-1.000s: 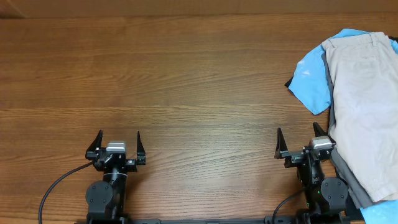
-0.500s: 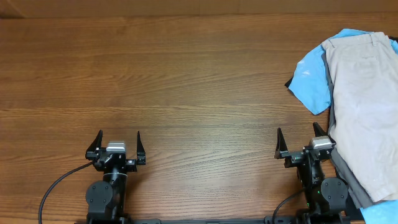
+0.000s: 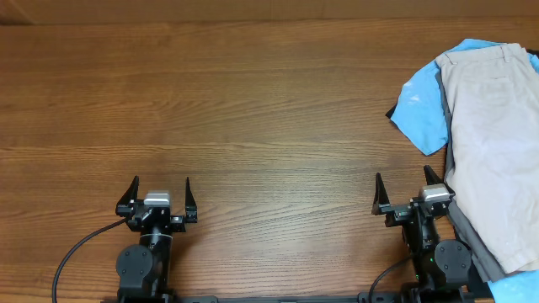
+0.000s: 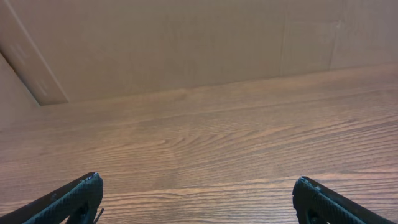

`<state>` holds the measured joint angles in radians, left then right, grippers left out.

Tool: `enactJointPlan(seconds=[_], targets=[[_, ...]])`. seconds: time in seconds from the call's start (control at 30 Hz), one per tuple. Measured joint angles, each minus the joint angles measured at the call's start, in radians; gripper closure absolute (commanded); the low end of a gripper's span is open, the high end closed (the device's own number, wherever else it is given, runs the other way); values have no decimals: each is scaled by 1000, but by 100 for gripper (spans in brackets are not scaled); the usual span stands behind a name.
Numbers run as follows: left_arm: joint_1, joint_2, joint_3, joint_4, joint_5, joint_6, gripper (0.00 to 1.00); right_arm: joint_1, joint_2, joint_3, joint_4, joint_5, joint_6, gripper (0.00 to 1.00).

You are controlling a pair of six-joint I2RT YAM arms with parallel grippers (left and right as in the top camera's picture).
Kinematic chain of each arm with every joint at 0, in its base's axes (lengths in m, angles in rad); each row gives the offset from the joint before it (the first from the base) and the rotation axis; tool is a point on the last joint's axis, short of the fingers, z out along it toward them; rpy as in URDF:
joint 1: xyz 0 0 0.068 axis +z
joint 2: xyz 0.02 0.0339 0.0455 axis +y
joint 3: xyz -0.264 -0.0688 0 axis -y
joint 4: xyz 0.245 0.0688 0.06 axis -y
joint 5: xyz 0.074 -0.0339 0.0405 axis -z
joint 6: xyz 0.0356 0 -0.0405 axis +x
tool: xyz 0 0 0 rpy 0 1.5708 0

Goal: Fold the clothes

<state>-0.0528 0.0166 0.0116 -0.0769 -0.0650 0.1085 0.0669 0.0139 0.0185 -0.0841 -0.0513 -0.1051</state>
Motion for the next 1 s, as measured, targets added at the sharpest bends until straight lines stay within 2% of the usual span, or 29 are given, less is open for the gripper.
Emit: enactJointPlan(seconds=[0.23,0.6,0.7,1.0], targets=[[0,0,0,0,0,0,0,0,0,0,0,0,17,0],[0,0,0,0,0,0,0,0,0,22,-42,0,257,0],[0,0,0,1,0,0,0,0,3,109,-92,0,296,0],[0,0,-2,2,0,0,0,0,151,620,-387,0,335,0]])
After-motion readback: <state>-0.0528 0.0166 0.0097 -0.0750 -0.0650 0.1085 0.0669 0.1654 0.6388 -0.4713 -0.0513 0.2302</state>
